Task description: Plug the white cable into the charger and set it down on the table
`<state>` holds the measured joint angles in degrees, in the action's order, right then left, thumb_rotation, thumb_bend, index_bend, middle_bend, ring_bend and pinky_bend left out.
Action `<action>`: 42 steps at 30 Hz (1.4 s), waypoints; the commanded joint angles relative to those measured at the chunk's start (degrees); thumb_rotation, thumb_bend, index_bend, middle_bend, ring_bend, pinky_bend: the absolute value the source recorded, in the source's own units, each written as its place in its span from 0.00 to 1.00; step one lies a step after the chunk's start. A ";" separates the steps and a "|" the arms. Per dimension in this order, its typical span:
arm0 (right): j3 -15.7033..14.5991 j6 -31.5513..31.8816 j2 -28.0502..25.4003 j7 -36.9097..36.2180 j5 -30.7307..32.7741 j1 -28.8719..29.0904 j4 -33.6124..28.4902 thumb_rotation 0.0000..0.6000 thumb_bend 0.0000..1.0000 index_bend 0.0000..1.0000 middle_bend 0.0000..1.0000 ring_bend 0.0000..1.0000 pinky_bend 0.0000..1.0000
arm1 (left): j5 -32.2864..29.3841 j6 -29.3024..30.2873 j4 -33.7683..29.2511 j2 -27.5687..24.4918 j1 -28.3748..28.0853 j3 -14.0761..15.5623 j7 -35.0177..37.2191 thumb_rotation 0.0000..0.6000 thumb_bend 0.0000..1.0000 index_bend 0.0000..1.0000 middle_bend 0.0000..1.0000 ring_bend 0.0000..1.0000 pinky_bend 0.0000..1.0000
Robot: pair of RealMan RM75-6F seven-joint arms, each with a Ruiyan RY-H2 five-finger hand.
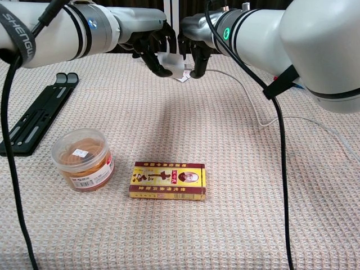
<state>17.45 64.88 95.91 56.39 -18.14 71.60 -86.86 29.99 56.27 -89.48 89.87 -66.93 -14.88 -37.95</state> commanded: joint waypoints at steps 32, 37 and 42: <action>-8.66 8.10 -26.09 -22.44 -18.17 -24.86 -23.00 1.00 0.12 0.00 0.06 0.02 0.14 | 13.29 -11.10 19.53 5.11 4.31 6.42 9.99 1.00 0.31 0.21 0.27 0.42 0.81; -10.54 8.56 -27.86 -26.61 -21.97 -29.14 -21.40 1.00 0.12 0.00 0.09 0.02 0.14 | 13.65 -5.45 13.44 1.46 8.32 7.62 9.67 0.97 0.29 0.18 0.21 0.33 0.68; -12.21 9.47 -30.68 -33.10 -28.13 -34.15 -19.66 1.00 0.16 0.00 0.11 0.02 0.14 | 19.80 5.58 5.03 -6.07 16.03 11.22 10.81 0.99 0.29 0.18 0.21 0.28 0.54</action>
<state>6.23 73.90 66.76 26.35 -43.37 39.77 -107.59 45.94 55.75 -79.40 88.66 -55.77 -6.16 -27.86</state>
